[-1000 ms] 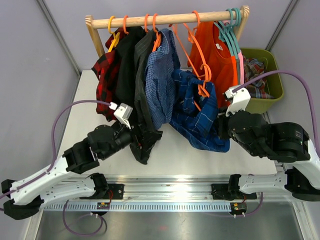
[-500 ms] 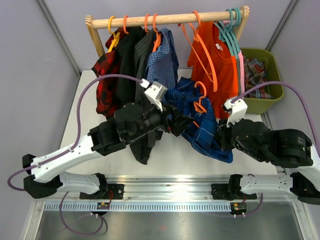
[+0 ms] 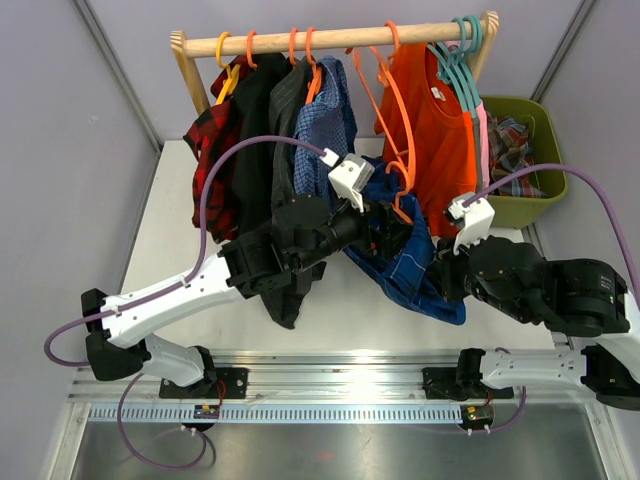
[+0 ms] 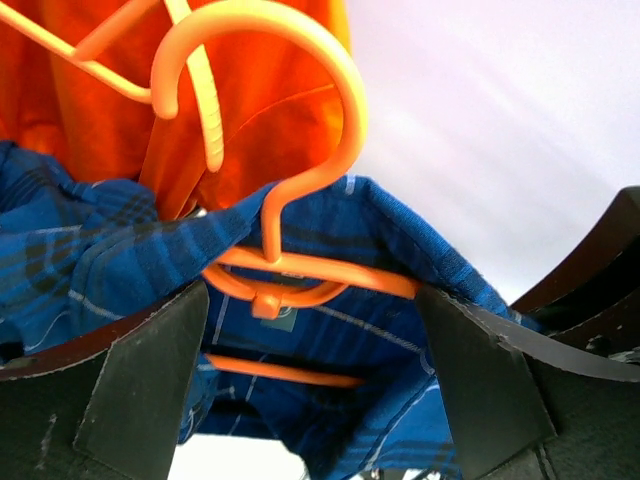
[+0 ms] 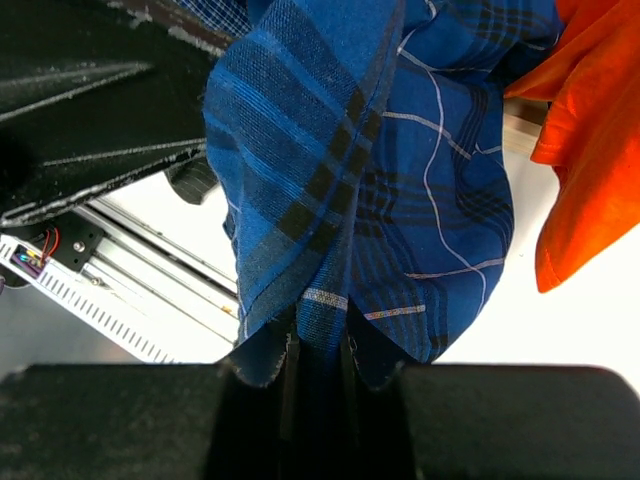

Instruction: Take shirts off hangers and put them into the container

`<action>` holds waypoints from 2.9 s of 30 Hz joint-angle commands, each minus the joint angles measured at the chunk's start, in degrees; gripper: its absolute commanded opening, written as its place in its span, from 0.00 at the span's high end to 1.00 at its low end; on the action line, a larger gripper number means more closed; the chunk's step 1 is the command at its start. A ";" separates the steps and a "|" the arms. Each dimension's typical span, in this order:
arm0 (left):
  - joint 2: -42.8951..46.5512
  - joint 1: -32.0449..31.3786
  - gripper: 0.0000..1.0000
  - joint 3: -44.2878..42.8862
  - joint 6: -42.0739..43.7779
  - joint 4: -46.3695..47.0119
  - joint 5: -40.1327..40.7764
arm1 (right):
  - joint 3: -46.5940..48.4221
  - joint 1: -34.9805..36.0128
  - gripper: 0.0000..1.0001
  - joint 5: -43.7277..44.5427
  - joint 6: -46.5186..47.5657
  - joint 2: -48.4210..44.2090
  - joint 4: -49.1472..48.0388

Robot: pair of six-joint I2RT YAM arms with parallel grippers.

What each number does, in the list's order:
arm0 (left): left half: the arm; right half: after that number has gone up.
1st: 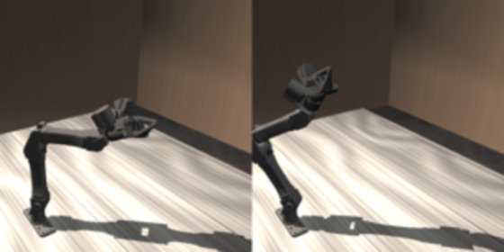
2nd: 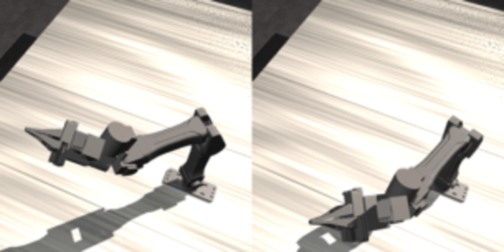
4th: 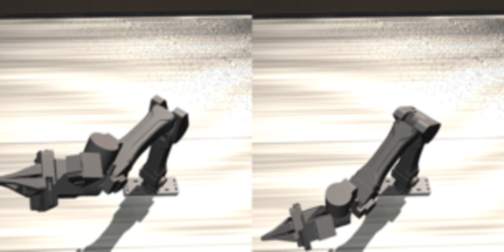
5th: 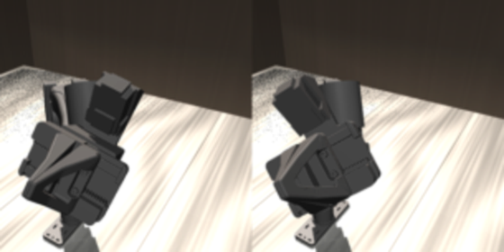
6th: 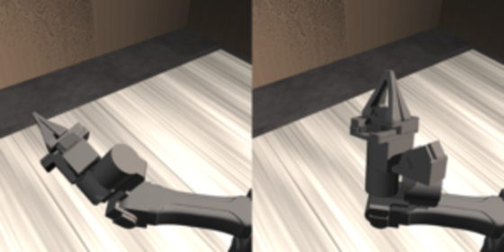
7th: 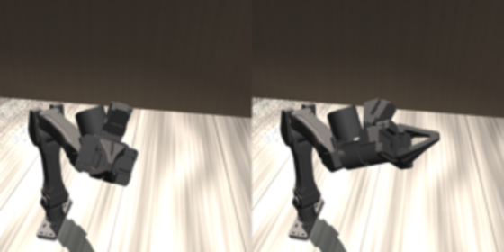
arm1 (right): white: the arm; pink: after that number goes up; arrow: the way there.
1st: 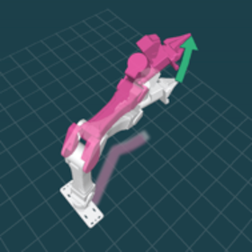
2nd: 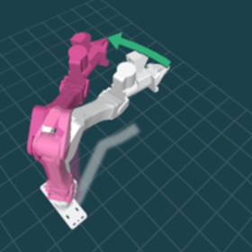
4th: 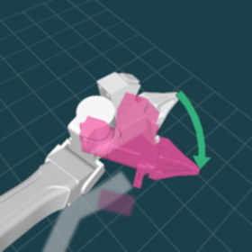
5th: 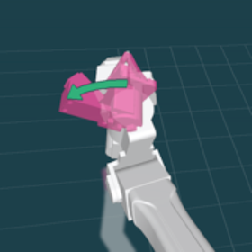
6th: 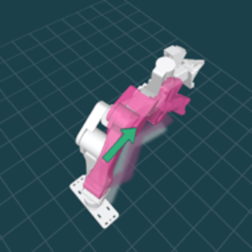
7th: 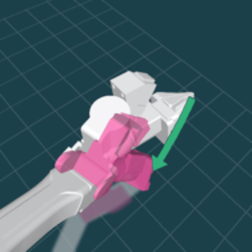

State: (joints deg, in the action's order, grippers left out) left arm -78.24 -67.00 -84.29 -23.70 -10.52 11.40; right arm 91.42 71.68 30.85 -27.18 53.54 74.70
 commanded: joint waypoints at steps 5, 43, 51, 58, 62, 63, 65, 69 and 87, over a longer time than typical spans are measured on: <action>-2.62 -0.23 0.10 -6.93 3.92 4.29 3.28 | 0.60 0.74 1.00 -3.17 1.60 -0.36 -5.26; -5.44 3.72 1.00 -19.50 19.21 -3.80 17.78 | 4.47 0.74 0.40 5.27 1.69 -1.50 3.26; -5.96 4.16 1.00 -23.90 20.28 -4.50 18.22 | 2.10 0.65 0.57 5.98 2.22 -3.79 1.33; -6.67 5.12 1.00 -25.83 22.03 -5.12 20.07 | 2.36 0.74 1.00 7.91 0.82 -4.23 2.38; -5.70 7.49 1.00 -27.51 23.00 -5.74 20.50 | 5.34 0.74 1.00 15.34 -3.74 -4.93 9.38; -4.74 7.67 1.00 -27.42 23.35 -5.56 20.85 | 6.74 0.66 1.00 17.47 -5.41 -5.02 11.42; -3.94 7.94 1.00 -27.33 25.01 -4.77 22.34 | 8.33 0.65 1.00 21.07 -10.16 -5.72 16.50; -2.10 8.73 1.00 -26.72 26.87 -3.72 25.07 | 10.44 0.48 1.00 27.85 -13.95 -8.79 18.21; 10.63 8.64 1.00 -17.22 40.31 12.17 37.73 | 12.64 0.48 1.00 37.61 -11.49 -9.77 18.12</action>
State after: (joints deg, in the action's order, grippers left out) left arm -78.32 -62.43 -99.90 5.23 -9.30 30.26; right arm 99.20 72.79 55.94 -35.79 49.08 73.84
